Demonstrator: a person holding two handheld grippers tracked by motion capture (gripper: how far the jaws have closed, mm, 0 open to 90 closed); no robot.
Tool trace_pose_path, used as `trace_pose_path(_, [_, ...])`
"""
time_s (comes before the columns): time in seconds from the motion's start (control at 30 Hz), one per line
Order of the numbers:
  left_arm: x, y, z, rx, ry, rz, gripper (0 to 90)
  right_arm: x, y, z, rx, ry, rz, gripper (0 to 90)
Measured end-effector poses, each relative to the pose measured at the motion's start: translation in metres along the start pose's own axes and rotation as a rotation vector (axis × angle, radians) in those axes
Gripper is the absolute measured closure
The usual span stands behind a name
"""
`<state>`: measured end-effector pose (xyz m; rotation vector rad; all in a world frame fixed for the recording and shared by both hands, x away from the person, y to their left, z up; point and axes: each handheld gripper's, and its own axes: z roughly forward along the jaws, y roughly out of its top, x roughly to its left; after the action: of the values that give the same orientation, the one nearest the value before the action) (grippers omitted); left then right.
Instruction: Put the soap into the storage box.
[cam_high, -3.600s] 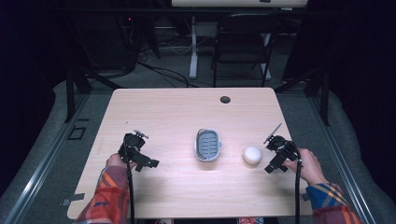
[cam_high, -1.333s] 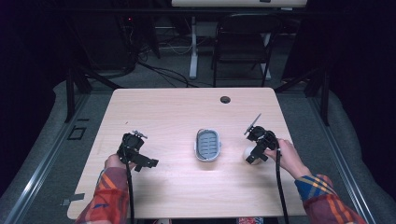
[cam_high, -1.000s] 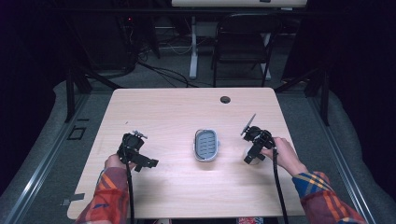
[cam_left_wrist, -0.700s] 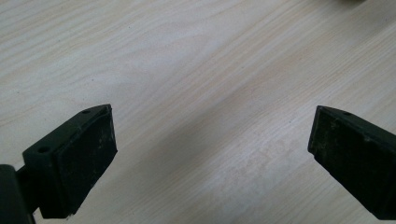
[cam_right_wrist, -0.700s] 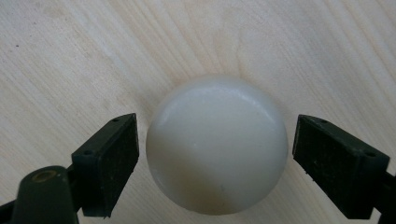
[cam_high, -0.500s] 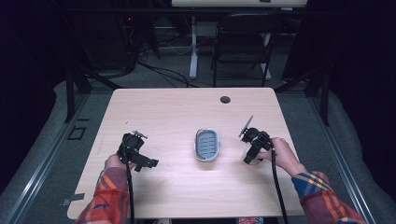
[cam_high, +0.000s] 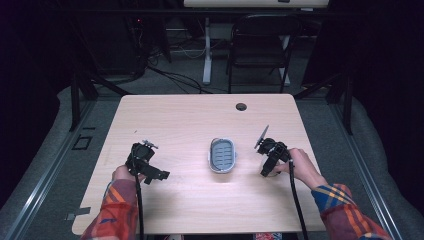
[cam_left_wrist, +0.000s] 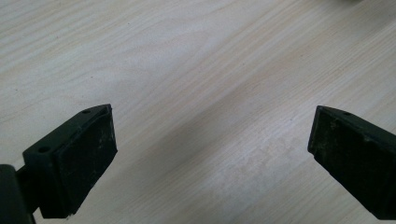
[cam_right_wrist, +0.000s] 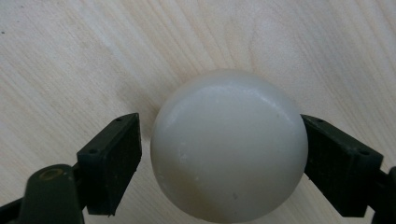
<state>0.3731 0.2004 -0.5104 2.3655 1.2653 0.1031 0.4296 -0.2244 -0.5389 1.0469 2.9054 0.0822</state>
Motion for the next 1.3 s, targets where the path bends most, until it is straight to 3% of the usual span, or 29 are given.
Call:
trace_pose_path(0.3, [0.0,0.0,0.0,0.003,0.002,0.001,1.2,0.0,0.0,0.003,0.015,-0.025,0.0,23.6])
trace_pose_path(0.57, [0.0,0.0,0.0,0.004,0.002,0.004,1.2,-0.001,0.0,0.002,0.018,-0.017,0.005,24.1])
trace_pose_path(0.83, [0.0,0.0,0.0,0.006,0.004,0.005,1.3,-0.003,-0.002,-0.004,-0.024,-0.006,0.036,24.2])
trace_pose_path(1.3, [-0.001,0.0,0.0,0.004,0.003,0.01,1.5,-0.001,-0.001,-0.014,-0.013,-0.018,0.017,24.2])
